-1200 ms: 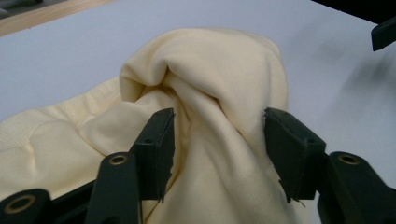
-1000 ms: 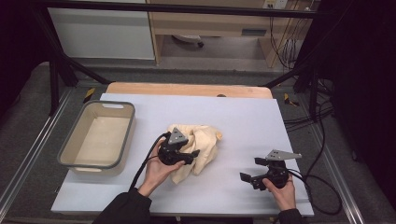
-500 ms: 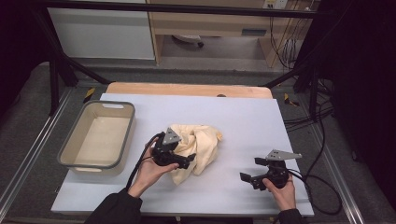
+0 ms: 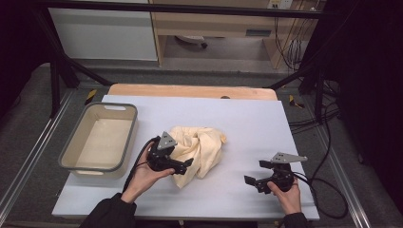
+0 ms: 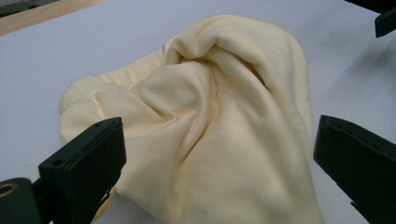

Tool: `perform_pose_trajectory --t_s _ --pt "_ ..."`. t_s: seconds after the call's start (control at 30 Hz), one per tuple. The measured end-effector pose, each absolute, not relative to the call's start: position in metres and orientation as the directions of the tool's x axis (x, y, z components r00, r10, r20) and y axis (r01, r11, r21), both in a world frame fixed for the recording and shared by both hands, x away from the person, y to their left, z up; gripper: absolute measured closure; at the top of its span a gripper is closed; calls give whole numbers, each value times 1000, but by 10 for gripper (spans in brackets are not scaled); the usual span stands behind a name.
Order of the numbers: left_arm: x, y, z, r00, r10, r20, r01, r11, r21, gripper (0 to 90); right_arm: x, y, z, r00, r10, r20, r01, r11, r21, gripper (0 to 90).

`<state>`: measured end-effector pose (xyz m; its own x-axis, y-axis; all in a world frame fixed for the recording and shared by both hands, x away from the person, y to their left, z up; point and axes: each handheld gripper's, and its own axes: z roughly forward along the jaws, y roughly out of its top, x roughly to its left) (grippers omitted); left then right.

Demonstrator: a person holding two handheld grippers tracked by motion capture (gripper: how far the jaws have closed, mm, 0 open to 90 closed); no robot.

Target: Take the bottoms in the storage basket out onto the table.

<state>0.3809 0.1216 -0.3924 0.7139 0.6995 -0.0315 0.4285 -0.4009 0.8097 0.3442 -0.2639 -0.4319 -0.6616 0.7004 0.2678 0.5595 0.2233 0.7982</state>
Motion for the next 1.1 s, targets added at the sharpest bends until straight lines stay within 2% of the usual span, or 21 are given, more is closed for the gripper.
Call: perform_pose_trajectory --t_s 1.1 --pt "360 190 -393 681 732 -15 430 -383 818 23 344 -264 -432 -662 700 269 562 226 796 5"
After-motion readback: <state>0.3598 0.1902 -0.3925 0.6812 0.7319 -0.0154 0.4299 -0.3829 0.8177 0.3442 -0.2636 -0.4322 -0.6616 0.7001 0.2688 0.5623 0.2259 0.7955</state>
